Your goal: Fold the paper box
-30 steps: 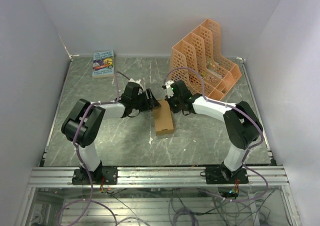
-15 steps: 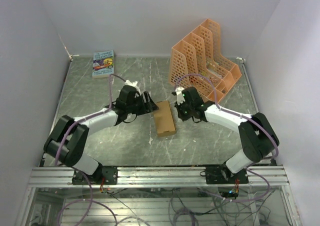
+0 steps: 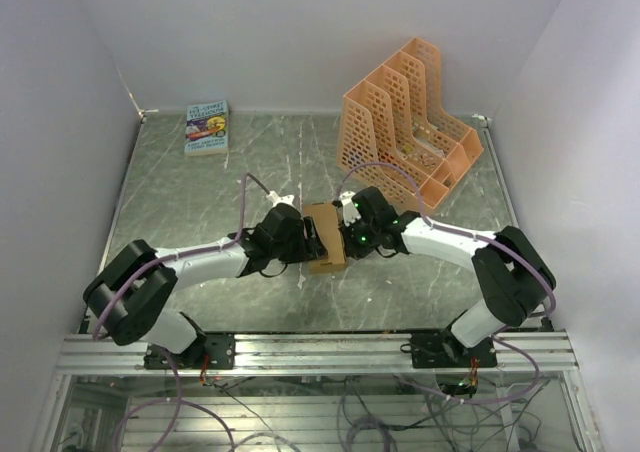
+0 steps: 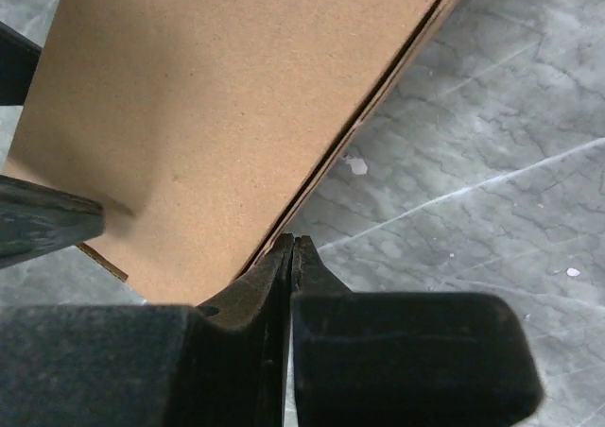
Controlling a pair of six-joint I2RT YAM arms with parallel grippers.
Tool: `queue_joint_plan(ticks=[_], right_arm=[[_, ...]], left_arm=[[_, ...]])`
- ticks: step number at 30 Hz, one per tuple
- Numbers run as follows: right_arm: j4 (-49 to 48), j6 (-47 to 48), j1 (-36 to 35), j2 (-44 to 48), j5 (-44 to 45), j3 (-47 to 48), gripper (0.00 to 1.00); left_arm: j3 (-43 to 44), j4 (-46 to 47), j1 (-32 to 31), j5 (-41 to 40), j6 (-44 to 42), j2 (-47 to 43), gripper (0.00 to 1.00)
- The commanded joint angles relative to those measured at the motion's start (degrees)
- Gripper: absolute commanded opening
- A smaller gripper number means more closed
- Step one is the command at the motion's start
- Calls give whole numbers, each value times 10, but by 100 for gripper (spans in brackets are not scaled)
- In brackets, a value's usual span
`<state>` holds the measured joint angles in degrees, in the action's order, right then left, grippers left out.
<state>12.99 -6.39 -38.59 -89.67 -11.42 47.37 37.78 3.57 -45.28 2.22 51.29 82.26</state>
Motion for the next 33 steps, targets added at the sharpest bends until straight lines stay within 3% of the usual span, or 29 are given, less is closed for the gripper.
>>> queue_joint_plan(ticks=[1, 6, 16, 28, 33], right_arm=[[-1, -18, -7, -1, -5, 31, 0], [18, 7, 6, 19, 54, 22, 0], [53, 10, 24, 44, 25, -5, 0], [66, -31, -43, -1, -40, 44, 0], [78, -17, -16, 7, -1, 47, 0]], left_arm=[[33, 16, -20, -42, 14, 24, 71], [51, -10, -22, -56, 2, 31, 71], [7, -32, -28, -68, 19, -30, 71], [68, 15, -86, -75, 33, 63, 71], [82, -11, -87, -91, 17, 58, 71]])
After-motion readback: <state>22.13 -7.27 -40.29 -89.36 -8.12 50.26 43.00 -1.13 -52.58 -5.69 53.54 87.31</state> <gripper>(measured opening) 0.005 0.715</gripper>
